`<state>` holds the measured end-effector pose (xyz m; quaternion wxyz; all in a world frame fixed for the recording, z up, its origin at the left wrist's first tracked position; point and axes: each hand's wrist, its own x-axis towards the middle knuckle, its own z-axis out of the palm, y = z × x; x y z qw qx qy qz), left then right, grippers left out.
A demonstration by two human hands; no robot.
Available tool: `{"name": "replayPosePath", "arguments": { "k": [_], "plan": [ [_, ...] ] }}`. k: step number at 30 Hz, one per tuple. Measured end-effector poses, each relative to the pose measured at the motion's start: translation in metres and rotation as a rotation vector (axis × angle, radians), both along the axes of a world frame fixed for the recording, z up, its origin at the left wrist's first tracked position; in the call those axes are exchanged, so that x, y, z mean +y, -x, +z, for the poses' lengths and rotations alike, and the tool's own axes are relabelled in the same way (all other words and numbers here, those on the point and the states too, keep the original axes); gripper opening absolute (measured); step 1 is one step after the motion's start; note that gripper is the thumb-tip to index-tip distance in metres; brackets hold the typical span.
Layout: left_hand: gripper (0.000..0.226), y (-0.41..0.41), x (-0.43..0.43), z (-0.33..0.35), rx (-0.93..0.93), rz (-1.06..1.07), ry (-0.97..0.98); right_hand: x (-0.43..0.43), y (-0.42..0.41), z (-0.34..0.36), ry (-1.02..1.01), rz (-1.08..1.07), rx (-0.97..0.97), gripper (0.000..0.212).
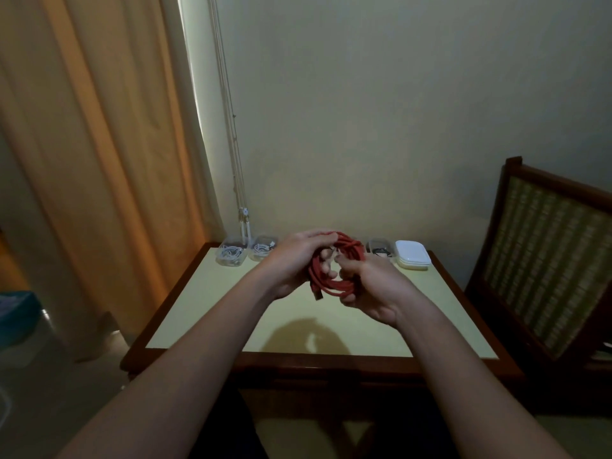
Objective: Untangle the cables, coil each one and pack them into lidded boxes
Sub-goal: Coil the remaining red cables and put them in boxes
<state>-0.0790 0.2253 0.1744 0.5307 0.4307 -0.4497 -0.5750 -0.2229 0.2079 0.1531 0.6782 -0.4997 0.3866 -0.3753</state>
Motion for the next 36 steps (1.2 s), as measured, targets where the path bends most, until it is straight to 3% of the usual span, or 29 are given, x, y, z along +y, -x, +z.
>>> {"name": "replayPosePath", "arguments": {
  "k": [4,9,11,14,16,19,21,26,32,36],
  "plan": [
    [0.021,0.003,-0.006,-0.007,-0.001,0.032,-0.074,-0.002,-0.005,-0.016,0.225,0.005,0.309,0.012],
    [0.034,0.010,-0.014,-0.018,-0.061,0.259,-0.028,-0.003,-0.009,-0.017,0.440,-0.042,0.786,0.023],
    [0.033,0.012,-0.015,-0.016,-0.089,0.320,-0.015,-0.002,-0.012,-0.014,0.487,-0.068,0.885,0.030],
    [0.052,0.007,-0.015,-0.010,-0.100,0.410,-0.052,-0.001,-0.014,-0.013,0.600,-0.015,1.116,0.017],
    [0.062,0.002,-0.018,-0.009,-0.082,0.470,-0.094,-0.001,-0.014,-0.018,0.669,-0.057,1.240,0.027],
    [0.045,-0.005,-0.022,-0.013,-0.123,0.552,-0.056,0.003,-0.015,-0.019,0.671,-0.102,1.180,0.056],
    [0.035,-0.010,-0.024,-0.017,-0.159,0.581,-0.051,0.010,-0.013,-0.017,0.697,-0.033,1.146,0.056],
    [0.040,-0.025,-0.030,-0.023,-0.057,0.617,-0.167,0.032,-0.001,-0.011,0.668,0.098,0.895,0.046],
    [0.030,-0.013,-0.020,0.002,0.137,0.411,-0.174,0.035,0.023,-0.006,0.607,0.036,0.624,0.062],
    [0.023,-0.003,-0.009,0.016,0.338,0.272,-0.210,0.024,0.030,-0.009,0.601,0.005,0.531,0.059]
  ]
}}
